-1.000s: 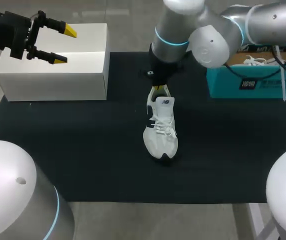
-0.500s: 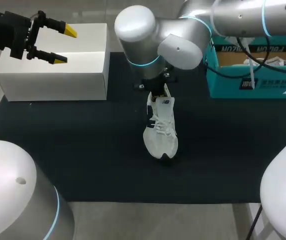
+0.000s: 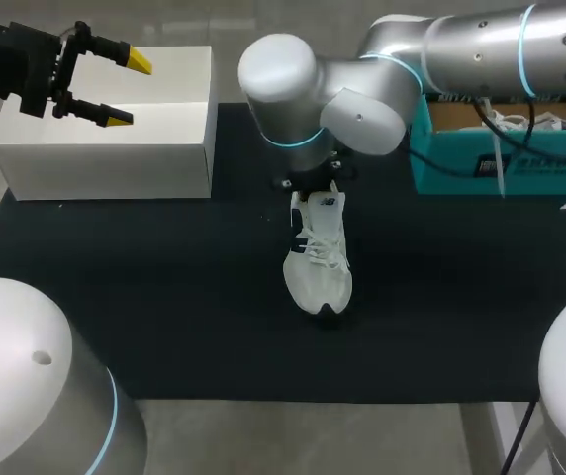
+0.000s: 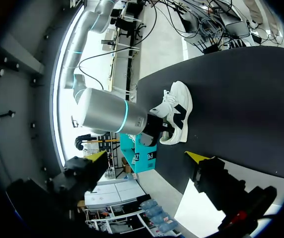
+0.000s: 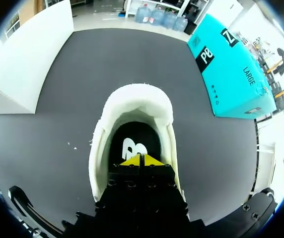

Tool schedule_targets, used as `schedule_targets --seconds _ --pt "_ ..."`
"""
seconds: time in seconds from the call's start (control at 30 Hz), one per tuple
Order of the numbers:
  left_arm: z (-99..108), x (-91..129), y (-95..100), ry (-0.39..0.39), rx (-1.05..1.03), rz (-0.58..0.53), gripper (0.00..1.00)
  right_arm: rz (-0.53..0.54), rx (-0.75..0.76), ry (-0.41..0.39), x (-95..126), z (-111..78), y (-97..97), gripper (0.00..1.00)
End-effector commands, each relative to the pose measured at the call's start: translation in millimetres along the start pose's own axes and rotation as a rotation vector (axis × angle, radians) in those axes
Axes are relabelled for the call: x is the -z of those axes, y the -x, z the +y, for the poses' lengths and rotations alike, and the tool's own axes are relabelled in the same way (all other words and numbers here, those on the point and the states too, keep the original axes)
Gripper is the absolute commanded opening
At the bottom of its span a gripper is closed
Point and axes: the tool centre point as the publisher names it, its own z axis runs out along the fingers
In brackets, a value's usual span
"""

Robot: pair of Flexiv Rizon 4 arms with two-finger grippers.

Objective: Take the shoe out of the shoebox, open the shoe tongue, remove and reinsert the insole, then place the shoe into the shoebox

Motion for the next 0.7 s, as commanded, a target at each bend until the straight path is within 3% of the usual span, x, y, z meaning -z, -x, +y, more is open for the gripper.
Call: schedule_targets --seconds 0.03,0.27,0.57,0.7 --pt "-0.1 0.1 0.6 0.0 0.0 0.004 1.0 0.037 0.017 -0.024 -12.4 0.9 1.4 0.0" --pt "-0.1 0.1 0.6 0.0 0.0 0.004 1.0 0.051 0.036 -0.052 -17.9 -2.5 0.2 0.0" --pt "-0.1 0.1 0.6 0.0 0.0 0.004 1.0 0.015 0.057 -0.02 10.4 9.9 11.1 0.0" --pt "-0.1 0.1 0.6 0.0 0.0 0.004 1.0 0.083 0.073 -0.044 23.7 16.1 14.0 0.0"
